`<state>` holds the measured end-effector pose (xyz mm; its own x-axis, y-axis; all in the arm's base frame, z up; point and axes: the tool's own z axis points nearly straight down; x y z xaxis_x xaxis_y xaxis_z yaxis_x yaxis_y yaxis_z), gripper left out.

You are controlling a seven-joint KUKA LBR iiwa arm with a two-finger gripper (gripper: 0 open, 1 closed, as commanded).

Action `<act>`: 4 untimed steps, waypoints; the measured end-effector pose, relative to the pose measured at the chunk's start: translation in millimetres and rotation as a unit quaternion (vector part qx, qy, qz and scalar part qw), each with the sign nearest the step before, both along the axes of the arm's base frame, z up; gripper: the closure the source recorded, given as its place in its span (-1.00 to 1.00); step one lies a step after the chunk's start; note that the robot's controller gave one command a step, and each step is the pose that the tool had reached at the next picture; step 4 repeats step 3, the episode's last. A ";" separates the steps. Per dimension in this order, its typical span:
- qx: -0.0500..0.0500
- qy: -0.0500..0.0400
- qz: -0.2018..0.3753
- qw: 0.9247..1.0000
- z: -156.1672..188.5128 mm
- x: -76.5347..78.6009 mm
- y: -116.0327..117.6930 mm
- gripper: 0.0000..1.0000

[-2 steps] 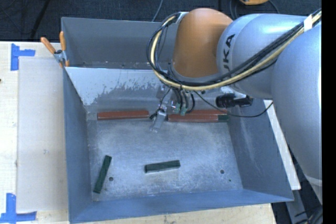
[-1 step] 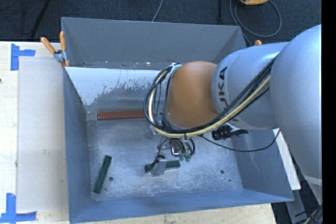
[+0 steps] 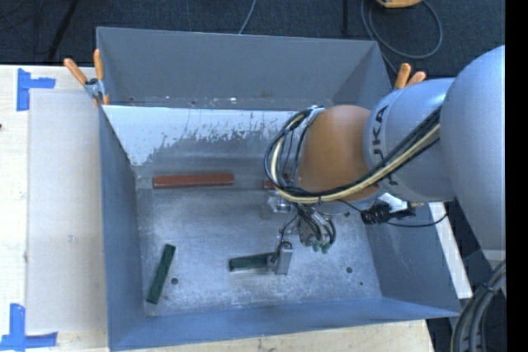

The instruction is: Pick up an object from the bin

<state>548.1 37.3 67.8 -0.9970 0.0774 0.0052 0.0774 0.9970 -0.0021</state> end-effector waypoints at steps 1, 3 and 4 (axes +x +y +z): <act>0.001 -0.001 0.088 0.996 1.3 -42.1 17.1 -1.00; 0.001 -0.007 0.091 0.996 133.1 -16.6 7.4 1.00; 0.001 -0.007 0.091 0.996 133.1 -16.6 7.4 1.00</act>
Offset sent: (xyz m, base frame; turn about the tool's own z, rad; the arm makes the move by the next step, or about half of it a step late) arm -0.0412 0.0168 0.0022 -0.1766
